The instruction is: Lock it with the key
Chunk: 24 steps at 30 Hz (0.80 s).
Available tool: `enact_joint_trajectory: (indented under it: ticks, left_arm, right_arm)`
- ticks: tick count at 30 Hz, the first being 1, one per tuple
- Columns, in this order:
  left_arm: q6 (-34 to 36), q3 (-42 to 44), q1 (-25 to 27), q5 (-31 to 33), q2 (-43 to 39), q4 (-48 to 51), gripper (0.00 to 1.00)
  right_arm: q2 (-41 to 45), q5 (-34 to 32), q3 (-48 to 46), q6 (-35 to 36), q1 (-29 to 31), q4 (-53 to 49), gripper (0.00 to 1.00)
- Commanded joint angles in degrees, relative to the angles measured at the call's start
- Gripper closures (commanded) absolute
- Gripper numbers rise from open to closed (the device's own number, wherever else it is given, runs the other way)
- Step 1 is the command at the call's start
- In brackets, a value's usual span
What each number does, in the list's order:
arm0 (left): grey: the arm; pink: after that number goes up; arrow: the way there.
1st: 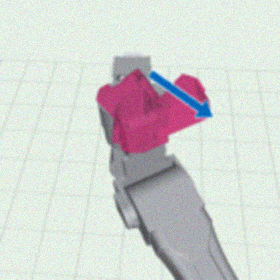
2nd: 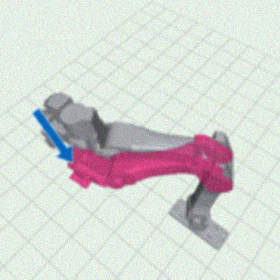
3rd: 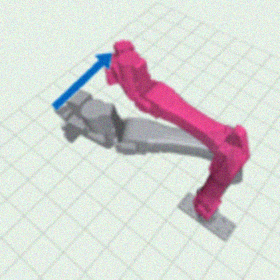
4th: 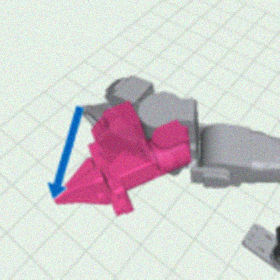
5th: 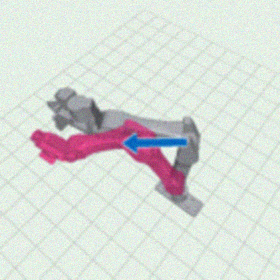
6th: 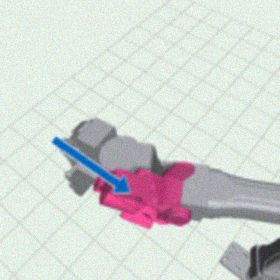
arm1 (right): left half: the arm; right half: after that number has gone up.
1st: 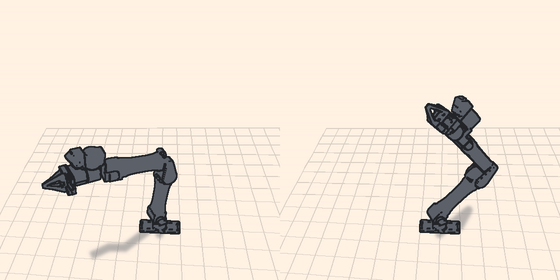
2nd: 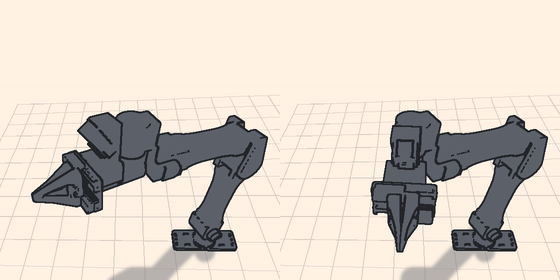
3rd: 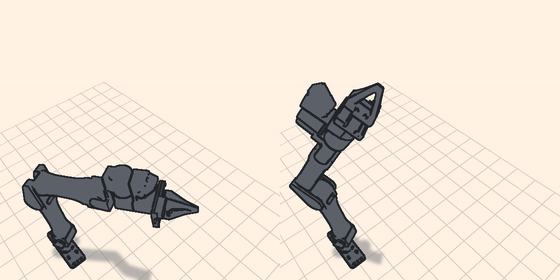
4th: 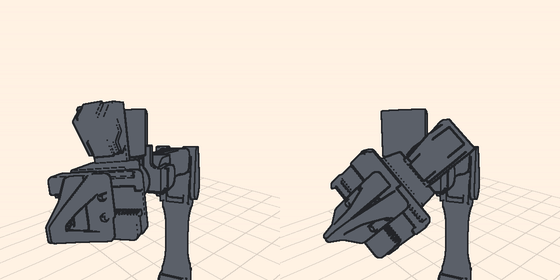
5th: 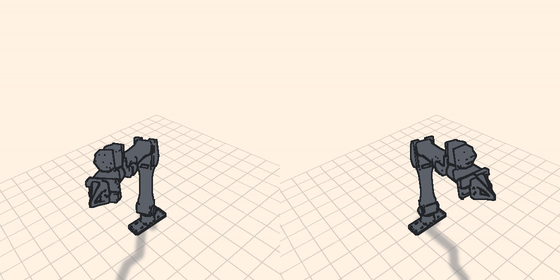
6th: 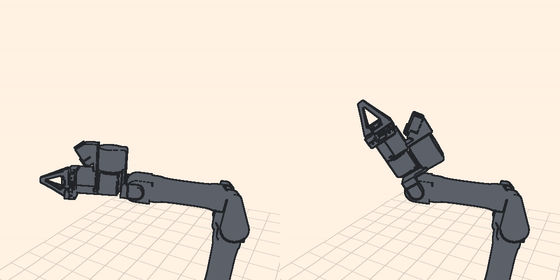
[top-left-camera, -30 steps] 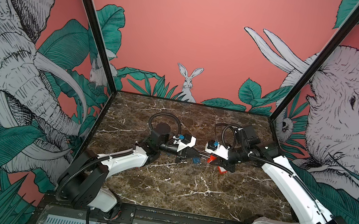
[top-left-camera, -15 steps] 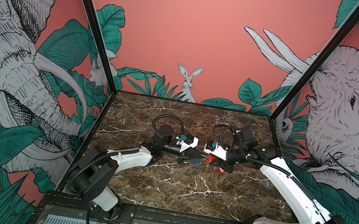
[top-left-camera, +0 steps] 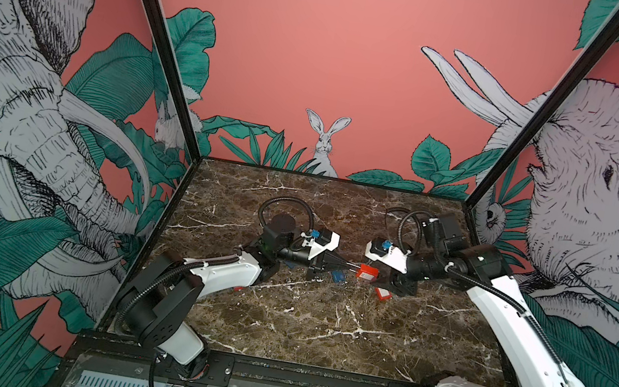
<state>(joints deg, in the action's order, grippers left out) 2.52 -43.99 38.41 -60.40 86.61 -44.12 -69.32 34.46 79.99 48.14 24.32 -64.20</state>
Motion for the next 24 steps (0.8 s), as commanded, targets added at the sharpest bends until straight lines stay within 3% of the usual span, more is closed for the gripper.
enact_joint_trajectory:
  ticks: [1, 9, 24]
  left_arm:
    - [-0.89, -0.57, -0.09, -1.2, -1.62, -2.92, 1.0]
    - [-1.26, -0.75, -0.09, -2.61, -1.88, -2.91, 1.0]
    - [-1.12, -1.05, 0.03, -3.06, -2.04, -2.71, 1.0]
  right_arm:
    - [2.16, 4.82, 1.85, 1.78, -3.38, -8.02, 0.39]
    - [2.24, 4.25, -3.32, 1.43, -7.59, -4.58, 0.5]
    - [-4.85, 8.61, -3.74, 0.38, -7.48, -2.62, 0.6]
